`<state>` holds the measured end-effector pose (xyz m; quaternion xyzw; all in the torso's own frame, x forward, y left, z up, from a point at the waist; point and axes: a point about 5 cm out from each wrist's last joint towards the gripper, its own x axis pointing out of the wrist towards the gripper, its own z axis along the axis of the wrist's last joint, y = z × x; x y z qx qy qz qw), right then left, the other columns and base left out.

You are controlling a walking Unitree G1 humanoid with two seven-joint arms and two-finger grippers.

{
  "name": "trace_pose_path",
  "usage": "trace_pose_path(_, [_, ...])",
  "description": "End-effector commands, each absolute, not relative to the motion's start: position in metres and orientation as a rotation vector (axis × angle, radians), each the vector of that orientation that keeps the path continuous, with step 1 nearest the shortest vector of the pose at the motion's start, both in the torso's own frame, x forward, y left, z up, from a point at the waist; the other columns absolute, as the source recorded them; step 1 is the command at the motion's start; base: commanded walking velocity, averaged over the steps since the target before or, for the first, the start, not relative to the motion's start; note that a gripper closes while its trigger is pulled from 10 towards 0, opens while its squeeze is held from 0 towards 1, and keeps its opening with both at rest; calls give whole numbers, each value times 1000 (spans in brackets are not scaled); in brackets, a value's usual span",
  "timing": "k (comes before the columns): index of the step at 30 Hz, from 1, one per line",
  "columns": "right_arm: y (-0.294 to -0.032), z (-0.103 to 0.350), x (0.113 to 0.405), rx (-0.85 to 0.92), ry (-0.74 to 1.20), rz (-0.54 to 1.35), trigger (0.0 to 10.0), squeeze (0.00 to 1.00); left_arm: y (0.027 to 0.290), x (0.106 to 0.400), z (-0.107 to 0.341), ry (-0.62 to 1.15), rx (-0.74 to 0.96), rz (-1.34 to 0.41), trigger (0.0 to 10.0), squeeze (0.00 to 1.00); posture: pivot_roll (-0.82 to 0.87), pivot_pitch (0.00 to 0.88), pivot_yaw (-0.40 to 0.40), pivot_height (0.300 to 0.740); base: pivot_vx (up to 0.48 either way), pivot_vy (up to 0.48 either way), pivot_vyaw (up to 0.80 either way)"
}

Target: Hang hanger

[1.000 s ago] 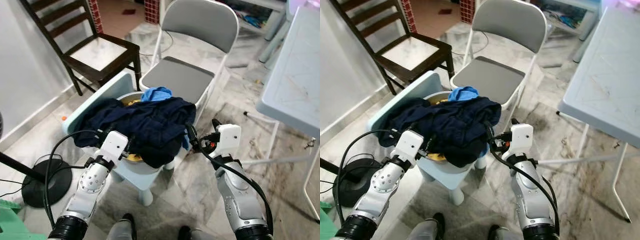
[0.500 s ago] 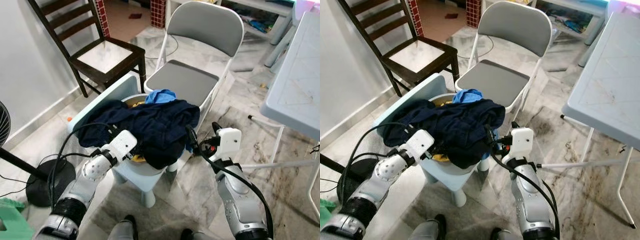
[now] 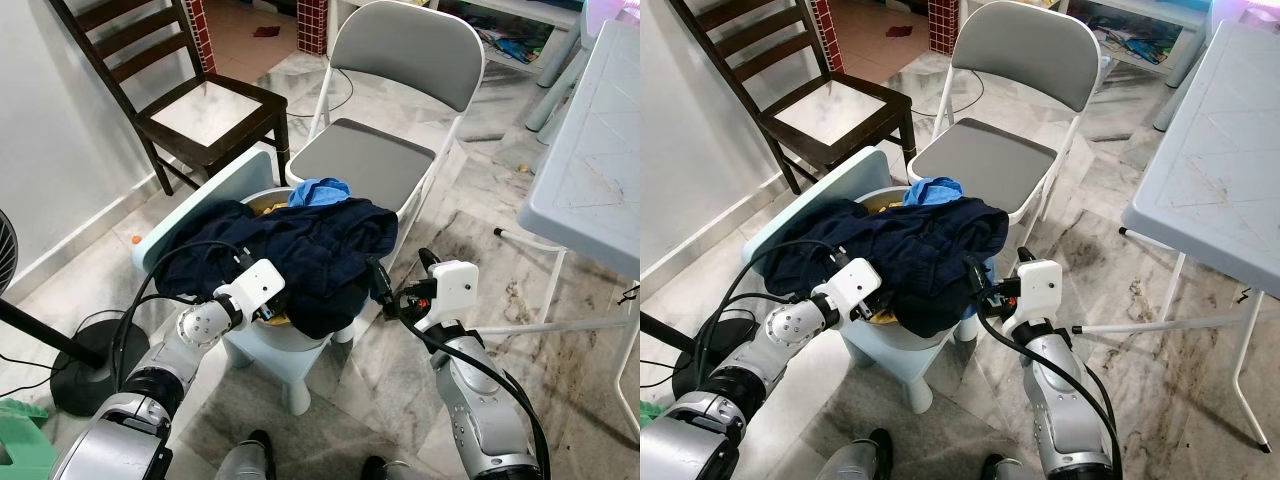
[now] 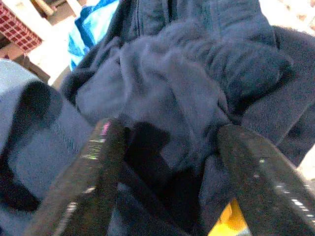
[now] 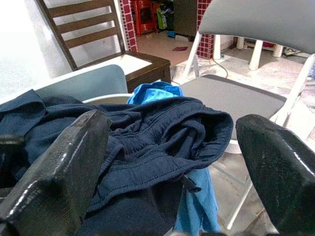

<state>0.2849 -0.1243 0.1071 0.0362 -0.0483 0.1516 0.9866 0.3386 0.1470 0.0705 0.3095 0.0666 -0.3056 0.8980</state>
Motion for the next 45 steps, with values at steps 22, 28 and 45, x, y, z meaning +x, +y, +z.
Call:
trace_pose_path(22, [-111,92,269,5,36,464,10000,0,191,333,63,153,643,-374,0,0,73,236,-35,740,0,0,0])
trace_pose_path(28, [-109,93,270,-6,39,478,10000,0,198,329,58,173,613,-333,0,0,81,240,-40,740,0,0,0])
trace_pose_path(45, [-112,91,270,-25,38,471,10000,0,210,306,82,-192,529,-136,0,0,95,246,-47,740,0,0,0])
